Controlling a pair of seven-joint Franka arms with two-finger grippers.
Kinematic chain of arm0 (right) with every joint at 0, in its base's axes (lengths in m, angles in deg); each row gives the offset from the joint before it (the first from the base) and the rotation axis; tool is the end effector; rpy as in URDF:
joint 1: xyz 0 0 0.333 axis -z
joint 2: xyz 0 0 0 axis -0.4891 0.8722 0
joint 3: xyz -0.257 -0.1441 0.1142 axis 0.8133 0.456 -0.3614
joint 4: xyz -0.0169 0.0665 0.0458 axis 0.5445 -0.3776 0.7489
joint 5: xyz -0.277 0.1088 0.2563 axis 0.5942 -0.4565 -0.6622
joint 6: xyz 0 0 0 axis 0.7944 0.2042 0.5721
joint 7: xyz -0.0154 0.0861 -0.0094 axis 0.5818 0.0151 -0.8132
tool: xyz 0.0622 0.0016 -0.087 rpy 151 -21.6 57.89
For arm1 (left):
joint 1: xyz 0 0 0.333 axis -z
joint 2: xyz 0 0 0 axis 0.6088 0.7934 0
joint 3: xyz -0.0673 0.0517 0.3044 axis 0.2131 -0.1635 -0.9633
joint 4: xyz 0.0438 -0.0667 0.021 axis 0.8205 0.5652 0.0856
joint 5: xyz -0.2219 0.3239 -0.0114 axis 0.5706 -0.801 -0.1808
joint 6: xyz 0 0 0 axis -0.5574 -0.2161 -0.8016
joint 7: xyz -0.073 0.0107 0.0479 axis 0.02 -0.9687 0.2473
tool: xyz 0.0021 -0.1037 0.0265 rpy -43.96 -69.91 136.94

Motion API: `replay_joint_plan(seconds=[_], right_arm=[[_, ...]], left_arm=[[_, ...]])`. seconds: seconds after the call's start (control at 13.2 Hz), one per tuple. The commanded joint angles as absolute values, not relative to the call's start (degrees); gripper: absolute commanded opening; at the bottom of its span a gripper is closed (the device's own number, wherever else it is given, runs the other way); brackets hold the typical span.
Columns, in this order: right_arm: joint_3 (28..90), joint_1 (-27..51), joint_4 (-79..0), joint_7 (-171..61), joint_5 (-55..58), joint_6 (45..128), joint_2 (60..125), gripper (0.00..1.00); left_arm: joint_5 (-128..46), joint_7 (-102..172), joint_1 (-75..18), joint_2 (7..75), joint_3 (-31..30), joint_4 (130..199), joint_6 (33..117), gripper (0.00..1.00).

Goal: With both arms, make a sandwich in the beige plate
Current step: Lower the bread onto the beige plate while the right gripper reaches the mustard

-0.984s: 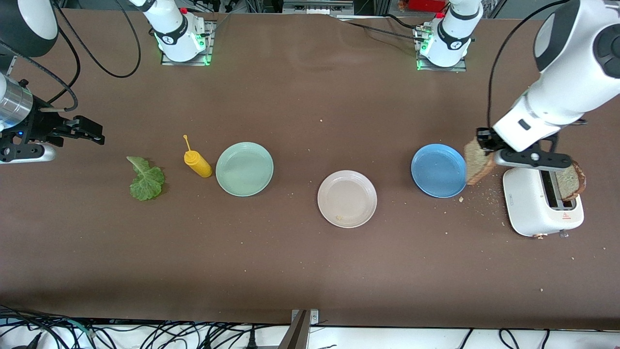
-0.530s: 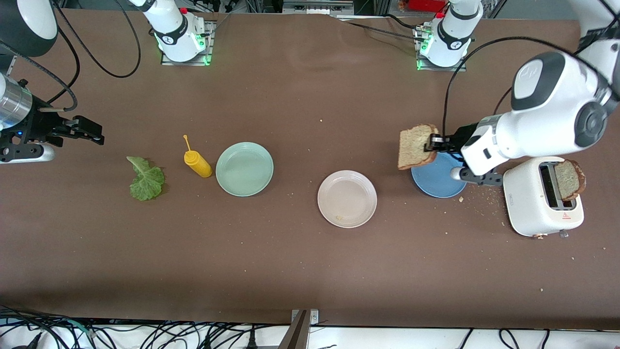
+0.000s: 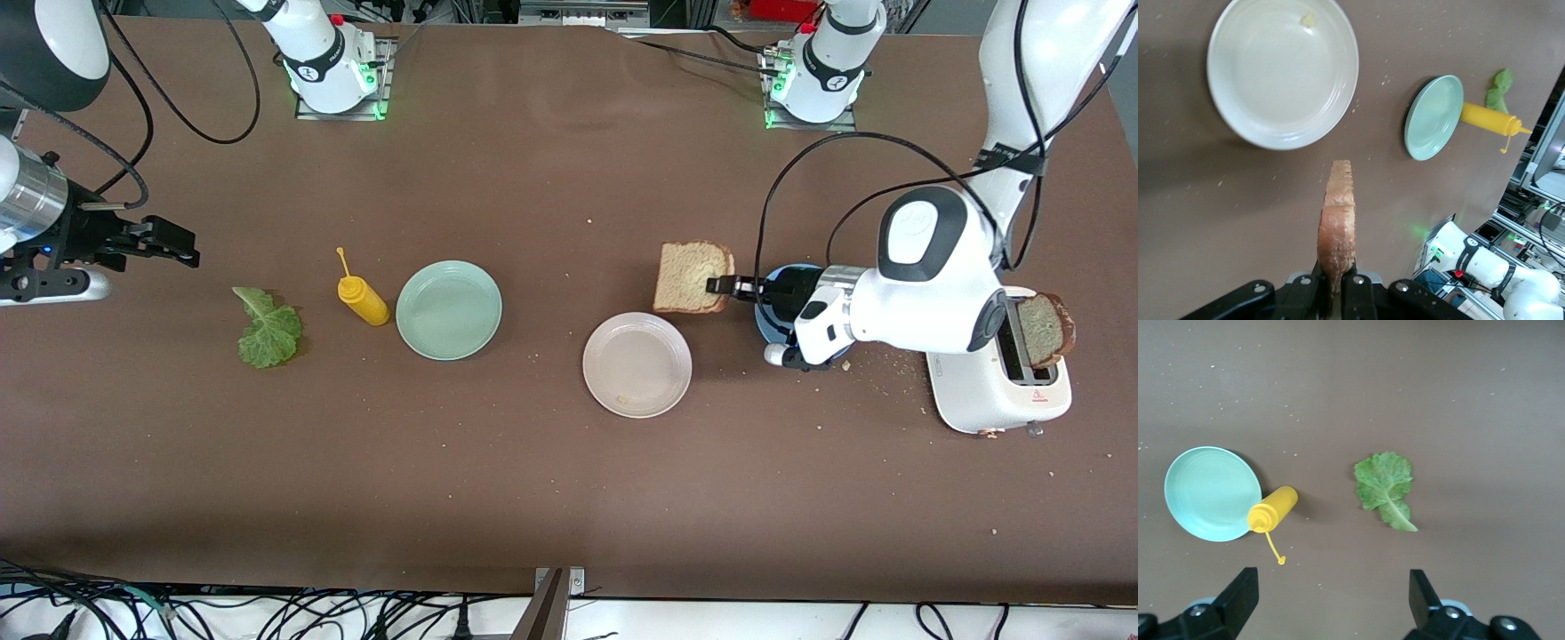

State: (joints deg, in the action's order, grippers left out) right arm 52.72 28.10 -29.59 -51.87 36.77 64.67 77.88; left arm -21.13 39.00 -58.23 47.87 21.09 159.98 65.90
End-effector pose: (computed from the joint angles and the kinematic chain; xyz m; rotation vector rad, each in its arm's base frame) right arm 0.6020 0.0223 0.5491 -3.1077 -0.1029 0.1181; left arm 0.6214 -0.1918 0.3481 2.3495 -0.0309 -0.4714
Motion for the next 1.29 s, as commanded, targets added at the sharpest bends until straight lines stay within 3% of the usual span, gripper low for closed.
replay_joint_plan(seconds=[0.0, 0.23, 0.53, 0.76, 0.83, 0.91, 0.98, 1.21], right_arm=[[52.6, 28.1, -30.8, -53.1, 34.2, 63.7, 79.2, 1.0], [52.6, 28.0, -30.8, -53.5, 30.5, 62.2, 82.3, 1.0], [52.7, 28.2, -35.4, -66.1, 28.0, 70.0, 82.4, 1.0], [54.0, 28.8, -39.4, -83.9, 21.7, 72.9, 82.5, 1.0], [55.3, 28.8, -40.8, -91.0, 18.4, 73.4, 82.6, 1.0], [56.3, 29.2, -42.1, -98.3, 14.8, 73.5, 83.2, 1.0], [57.1, 29.5, -42.9, -105.3, 12.6, 73.1, 84.0, 1.0], [58.0, 31.8, -43.5, -124.6, 5.4, 69.9, 86.7, 1.0]], left_arm=[[-18.2, 48.3, -58.0, 55.2, 21.2, 158.5, 73.8, 0.0], [-12.1, 54.4, -55.3, 60.1, 21.1, 158.5, 84.8, 0.0], [-10.8, 59.0, -53.2, 65.3, 20.9, 158.6, 93.2, 0.0], [-10.1, 60.9, -53.1, 66.2, 20.8, 158.5, 93.7, 0.0], [-10.1, 60.9, -53.1, 66.7, 20.8, 158.5, 93.7, 0.07], [-10.1, 60.9, -53.1, 66.8, 20.8, 158.5, 93.8, 0.36], [-10.3, 61.0, -53.1, 66.9, 20.7, 158.5, 93.8, 0.99], [-10.8, 61.0, -53.2, 66.5, 20.7, 158.5, 93.8, 1.0]])
